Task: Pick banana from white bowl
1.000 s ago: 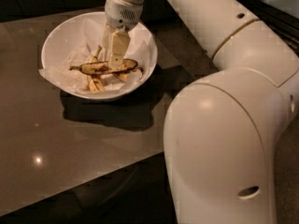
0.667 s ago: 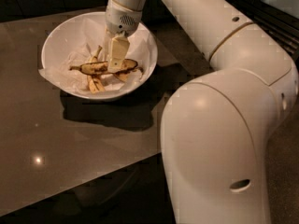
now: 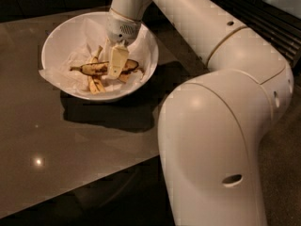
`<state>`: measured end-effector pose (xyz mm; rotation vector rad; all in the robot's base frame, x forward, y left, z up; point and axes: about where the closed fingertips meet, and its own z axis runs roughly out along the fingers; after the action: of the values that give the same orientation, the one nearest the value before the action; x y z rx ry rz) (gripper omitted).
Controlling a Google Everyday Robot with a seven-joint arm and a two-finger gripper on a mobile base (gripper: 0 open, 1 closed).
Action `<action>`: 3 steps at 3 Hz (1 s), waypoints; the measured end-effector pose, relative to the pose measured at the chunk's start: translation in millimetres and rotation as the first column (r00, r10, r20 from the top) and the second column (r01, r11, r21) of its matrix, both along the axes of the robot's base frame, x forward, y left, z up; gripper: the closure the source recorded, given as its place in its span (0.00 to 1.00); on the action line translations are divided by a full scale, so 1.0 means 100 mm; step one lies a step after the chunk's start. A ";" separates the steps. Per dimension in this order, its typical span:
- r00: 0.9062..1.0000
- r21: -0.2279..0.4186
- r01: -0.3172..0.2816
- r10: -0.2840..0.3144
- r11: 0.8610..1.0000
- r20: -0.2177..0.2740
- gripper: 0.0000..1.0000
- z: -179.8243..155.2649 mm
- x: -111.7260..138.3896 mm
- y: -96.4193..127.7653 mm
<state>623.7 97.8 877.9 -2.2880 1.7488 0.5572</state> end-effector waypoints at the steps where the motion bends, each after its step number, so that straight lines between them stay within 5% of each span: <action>1: 1.000 -0.022 -0.008 0.008 1.000 -0.010 0.70 -0.11 -0.01 0.01; 2: 1.000 -0.022 -0.008 0.007 1.000 -0.010 0.93 -0.11 -0.01 0.01; 3: 1.000 -0.001 0.007 -0.007 1.000 0.020 1.00 -0.11 0.06 0.09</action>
Offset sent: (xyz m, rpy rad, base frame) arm -0.0007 0.0012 -0.0102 -0.0206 0.0091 0.0070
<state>629.3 106.6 867.3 -2.2793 1.7475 0.5305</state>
